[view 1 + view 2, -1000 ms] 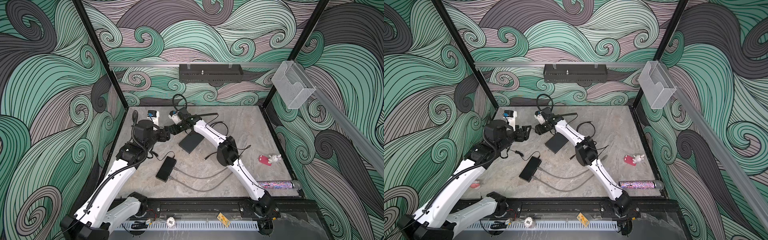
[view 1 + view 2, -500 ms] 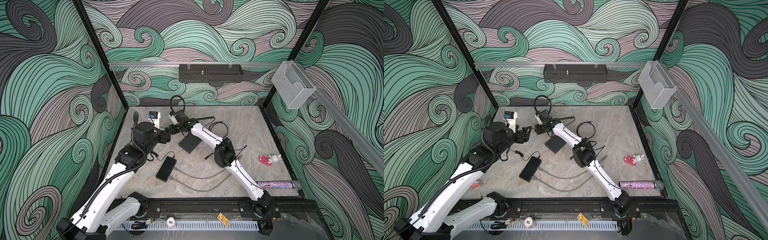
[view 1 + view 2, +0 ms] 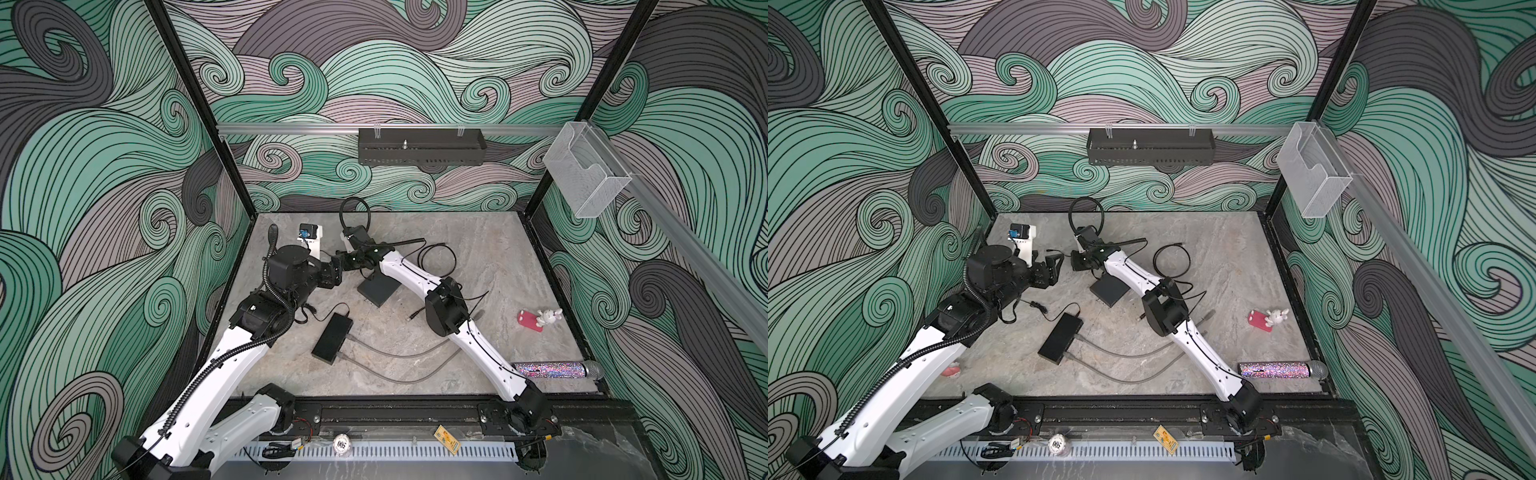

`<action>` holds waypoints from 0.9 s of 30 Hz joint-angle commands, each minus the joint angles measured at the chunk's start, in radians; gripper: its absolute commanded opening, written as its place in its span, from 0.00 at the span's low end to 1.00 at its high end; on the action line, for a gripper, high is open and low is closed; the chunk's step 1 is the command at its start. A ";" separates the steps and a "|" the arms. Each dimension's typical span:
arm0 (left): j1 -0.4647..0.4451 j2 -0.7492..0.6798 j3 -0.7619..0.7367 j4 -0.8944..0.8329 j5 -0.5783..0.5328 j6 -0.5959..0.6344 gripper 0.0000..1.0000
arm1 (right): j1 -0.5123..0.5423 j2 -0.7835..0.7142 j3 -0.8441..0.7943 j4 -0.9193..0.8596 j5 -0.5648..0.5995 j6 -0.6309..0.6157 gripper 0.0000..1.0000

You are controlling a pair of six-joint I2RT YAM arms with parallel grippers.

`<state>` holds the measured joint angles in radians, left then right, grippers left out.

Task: Insert the plug into the switch port
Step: 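Lower the right gripper over the black cables beside the flat dark switch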

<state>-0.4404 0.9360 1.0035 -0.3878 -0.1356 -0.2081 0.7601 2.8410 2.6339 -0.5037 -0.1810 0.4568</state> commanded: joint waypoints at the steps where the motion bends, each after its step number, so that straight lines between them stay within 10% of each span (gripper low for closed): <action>1: -0.005 -0.016 -0.002 0.006 -0.021 0.015 0.76 | 0.007 -0.039 -0.079 -0.034 0.058 0.026 0.13; 16: -0.004 -0.019 -0.009 0.008 -0.011 0.014 0.75 | -0.055 -0.587 -0.771 -0.021 -0.034 -0.354 0.11; 27: 0.013 0.027 -0.016 0.020 0.083 0.004 0.74 | -0.157 -0.907 -1.141 0.010 0.012 -0.383 0.13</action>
<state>-0.4347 0.9512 0.9920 -0.3828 -0.0952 -0.2020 0.6155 1.9888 1.5642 -0.4953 -0.1898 0.0986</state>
